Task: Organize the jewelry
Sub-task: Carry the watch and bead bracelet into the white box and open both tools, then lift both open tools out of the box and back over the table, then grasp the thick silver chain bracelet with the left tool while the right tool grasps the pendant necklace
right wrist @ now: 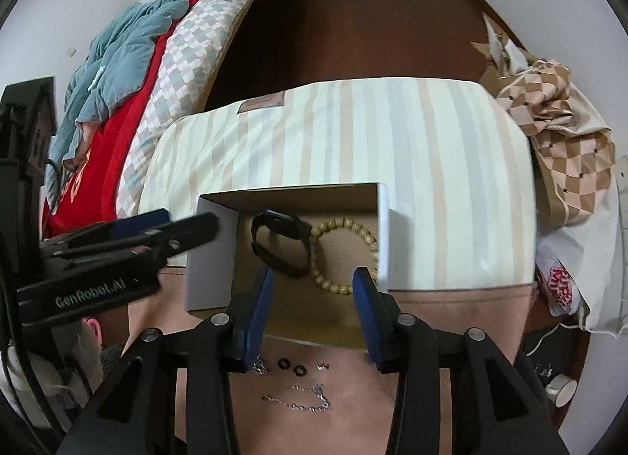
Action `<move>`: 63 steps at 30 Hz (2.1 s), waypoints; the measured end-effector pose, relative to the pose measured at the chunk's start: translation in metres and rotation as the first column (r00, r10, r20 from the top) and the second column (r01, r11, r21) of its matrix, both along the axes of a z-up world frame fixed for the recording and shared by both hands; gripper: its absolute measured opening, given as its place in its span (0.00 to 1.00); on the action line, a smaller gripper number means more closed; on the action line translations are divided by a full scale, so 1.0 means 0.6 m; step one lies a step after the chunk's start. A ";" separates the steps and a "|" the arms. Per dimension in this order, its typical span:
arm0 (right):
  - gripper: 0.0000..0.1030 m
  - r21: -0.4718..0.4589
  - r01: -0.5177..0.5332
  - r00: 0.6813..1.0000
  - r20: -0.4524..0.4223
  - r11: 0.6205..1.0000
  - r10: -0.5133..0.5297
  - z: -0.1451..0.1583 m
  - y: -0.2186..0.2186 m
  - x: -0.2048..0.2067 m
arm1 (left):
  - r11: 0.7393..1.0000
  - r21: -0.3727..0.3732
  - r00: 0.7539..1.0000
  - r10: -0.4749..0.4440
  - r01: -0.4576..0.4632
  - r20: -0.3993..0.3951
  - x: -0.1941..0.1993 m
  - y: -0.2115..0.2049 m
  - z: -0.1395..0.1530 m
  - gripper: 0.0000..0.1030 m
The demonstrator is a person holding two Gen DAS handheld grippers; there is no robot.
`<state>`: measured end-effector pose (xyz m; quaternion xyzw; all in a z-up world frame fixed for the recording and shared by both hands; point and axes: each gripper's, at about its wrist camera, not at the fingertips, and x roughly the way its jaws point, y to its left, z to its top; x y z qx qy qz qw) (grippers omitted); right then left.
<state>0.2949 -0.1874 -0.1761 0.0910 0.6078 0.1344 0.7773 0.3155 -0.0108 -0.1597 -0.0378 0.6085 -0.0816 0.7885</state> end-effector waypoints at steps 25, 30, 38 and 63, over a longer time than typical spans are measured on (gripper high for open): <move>0.99 -0.306 0.101 0.981 0.188 0.947 -0.044 0.046 0.008 -0.113 | 0.962 0.216 0.963 0.111 -0.166 0.246 -0.171 0.027 0.058 0.98; 0.99 -0.308 0.115 0.971 0.234 0.944 -0.042 0.083 0.010 -0.143 | 0.961 0.210 0.949 0.117 -0.183 0.292 -0.205 0.025 0.096 0.98; 0.99 -0.301 0.143 0.944 0.326 0.943 -0.039 0.157 0.015 -0.211 | 0.961 0.189 0.922 0.122 -0.202 0.367 -0.273 0.025 0.155 0.98; 0.99 -0.187 0.311 0.944 0.176 0.932 -0.279 -0.013 -0.132 -0.323 | 0.907 0.316 0.933 0.177 -0.278 0.315 -0.346 0.047 -0.012 0.99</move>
